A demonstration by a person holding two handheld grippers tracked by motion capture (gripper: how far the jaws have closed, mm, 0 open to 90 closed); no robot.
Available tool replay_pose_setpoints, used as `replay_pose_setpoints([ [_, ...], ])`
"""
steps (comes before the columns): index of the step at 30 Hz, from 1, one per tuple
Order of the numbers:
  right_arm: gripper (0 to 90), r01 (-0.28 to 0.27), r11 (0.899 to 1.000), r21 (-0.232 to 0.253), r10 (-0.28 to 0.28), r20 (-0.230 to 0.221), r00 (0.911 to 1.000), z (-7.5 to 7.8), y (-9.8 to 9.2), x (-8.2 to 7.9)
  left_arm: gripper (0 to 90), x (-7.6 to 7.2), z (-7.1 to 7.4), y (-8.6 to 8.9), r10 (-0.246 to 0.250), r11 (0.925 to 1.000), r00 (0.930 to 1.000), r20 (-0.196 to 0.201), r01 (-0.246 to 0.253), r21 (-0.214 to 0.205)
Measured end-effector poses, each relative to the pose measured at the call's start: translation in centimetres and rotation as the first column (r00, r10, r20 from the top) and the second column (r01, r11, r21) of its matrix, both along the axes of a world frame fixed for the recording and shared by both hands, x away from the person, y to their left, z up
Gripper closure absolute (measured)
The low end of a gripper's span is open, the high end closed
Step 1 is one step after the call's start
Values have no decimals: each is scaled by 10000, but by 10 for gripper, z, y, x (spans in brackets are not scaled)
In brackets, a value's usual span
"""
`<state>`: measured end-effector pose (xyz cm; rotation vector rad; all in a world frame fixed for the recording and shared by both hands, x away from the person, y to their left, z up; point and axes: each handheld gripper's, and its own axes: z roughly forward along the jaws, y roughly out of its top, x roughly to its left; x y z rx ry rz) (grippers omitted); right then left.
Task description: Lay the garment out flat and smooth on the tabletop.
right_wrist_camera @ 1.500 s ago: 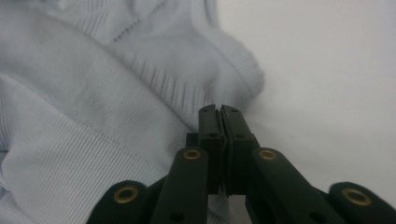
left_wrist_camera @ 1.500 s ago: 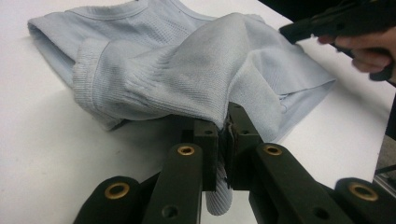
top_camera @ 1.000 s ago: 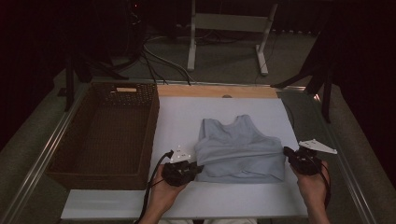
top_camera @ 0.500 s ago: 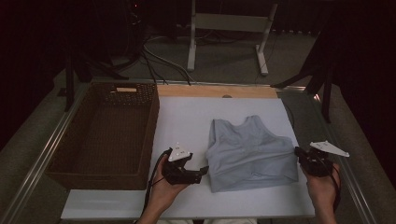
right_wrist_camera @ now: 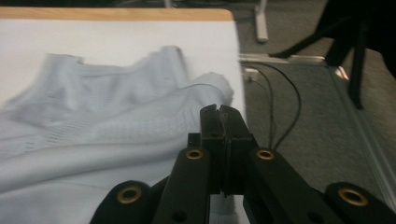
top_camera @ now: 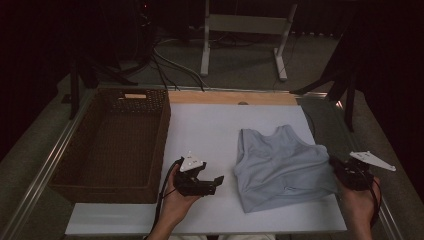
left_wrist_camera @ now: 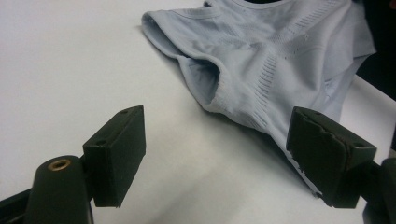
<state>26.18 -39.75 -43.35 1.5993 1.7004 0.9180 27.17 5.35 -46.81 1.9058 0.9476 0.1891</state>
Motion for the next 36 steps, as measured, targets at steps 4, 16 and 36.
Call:
replay_pose_setpoints([
  [4, 900, -717, 9971, 248, 711, 244, 9972, 7, 18, 0, 219, 0, 2, -1, -22, 10000, 10000, 34, 22, -81],
  [16, 900, -2886, 9567, 379, 2853, 734, 9556, 27, 90, 6, 220, 2, 9, 1, 61, 9993, 9999, 140, -56, -361],
  [36, 900, -5464, 8373, -198, 5467, 255, 8369, 12, 190, -3, 279, 23, 32, -14, 88, 9970, 9999, 91, -81, -770],
])
